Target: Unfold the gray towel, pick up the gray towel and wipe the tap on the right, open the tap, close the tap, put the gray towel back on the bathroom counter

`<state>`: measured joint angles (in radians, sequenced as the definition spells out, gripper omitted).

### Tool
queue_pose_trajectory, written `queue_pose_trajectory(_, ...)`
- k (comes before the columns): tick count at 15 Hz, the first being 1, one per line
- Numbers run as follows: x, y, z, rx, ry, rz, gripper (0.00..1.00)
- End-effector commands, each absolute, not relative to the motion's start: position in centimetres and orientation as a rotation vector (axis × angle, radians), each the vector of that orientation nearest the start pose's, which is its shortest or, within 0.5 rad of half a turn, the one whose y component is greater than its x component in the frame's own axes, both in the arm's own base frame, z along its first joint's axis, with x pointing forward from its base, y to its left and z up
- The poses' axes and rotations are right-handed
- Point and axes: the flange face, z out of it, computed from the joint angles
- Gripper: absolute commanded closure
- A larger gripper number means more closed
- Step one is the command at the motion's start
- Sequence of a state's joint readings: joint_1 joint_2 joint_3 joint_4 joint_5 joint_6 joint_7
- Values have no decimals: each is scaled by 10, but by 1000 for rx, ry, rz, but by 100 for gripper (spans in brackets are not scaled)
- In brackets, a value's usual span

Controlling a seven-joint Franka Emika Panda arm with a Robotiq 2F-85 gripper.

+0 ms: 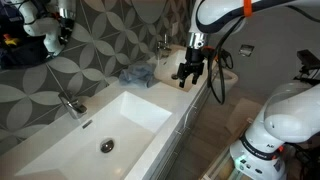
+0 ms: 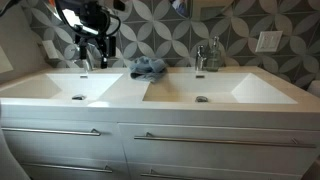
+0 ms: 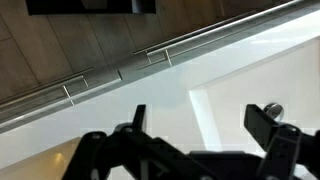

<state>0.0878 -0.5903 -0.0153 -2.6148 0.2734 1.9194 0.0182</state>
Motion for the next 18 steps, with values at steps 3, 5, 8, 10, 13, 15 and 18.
queue_pose_trajectory(3,349,44,435,-2881,72,171,0)
queue_pose_trajectory(5,349,44,435,-2881,72,171,0)
queue_pose_trajectory(8,362,44,435,-2868,131,122,0)
queue_pose_trajectory(10,386,47,441,-2861,153,-12,0)
queue_pose_trajectory(13,426,67,451,-2857,170,-192,0)
queue_pose_trajectory(15,454,86,453,-2862,177,-300,0)
queue_pose_trajectory(18,494,110,447,-2869,197,-452,0)
